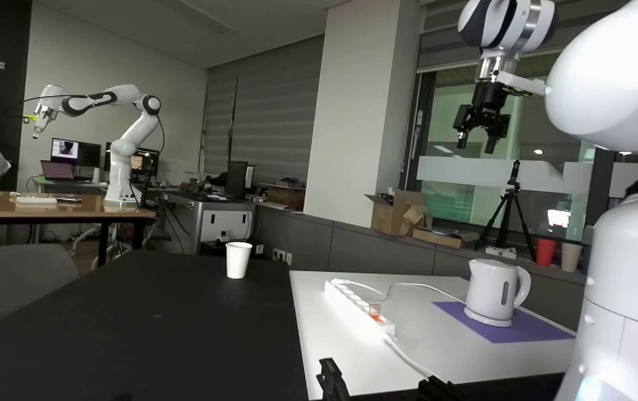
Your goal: Switch on the electric kettle
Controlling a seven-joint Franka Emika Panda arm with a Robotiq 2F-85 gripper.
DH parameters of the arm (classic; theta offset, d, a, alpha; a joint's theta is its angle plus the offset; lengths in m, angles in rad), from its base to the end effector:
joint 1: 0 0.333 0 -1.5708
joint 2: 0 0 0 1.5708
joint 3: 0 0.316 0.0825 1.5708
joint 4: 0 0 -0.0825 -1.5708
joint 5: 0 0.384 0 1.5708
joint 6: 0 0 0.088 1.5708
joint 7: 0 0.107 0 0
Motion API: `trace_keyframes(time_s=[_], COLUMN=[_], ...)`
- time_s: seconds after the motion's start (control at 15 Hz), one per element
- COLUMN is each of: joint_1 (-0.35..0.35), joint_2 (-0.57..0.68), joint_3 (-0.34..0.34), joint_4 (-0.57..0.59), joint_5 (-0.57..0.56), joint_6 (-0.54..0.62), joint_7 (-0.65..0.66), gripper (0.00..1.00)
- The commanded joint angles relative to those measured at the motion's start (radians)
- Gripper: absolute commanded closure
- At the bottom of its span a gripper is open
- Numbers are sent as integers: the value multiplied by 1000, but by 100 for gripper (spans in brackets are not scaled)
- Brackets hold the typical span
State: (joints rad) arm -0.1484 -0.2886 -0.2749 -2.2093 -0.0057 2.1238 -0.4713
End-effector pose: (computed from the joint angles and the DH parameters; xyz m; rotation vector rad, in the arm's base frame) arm 0.4412 -0.2085 0.5127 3.1067 0.0837 0.3198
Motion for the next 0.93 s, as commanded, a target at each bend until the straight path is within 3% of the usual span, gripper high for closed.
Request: trace_keyframes(time_s=[0.0,0.4,0.87], joint_1=[-43,-125,-343], joint_2=[87,262,493], joint_3=[-48,-145,-212], joint_4=[115,329,682], joint_5=[-39,21,321], joint_6=[9,-63,-344], joint_7=[-36,-168,-395], gripper=[0,0,0])
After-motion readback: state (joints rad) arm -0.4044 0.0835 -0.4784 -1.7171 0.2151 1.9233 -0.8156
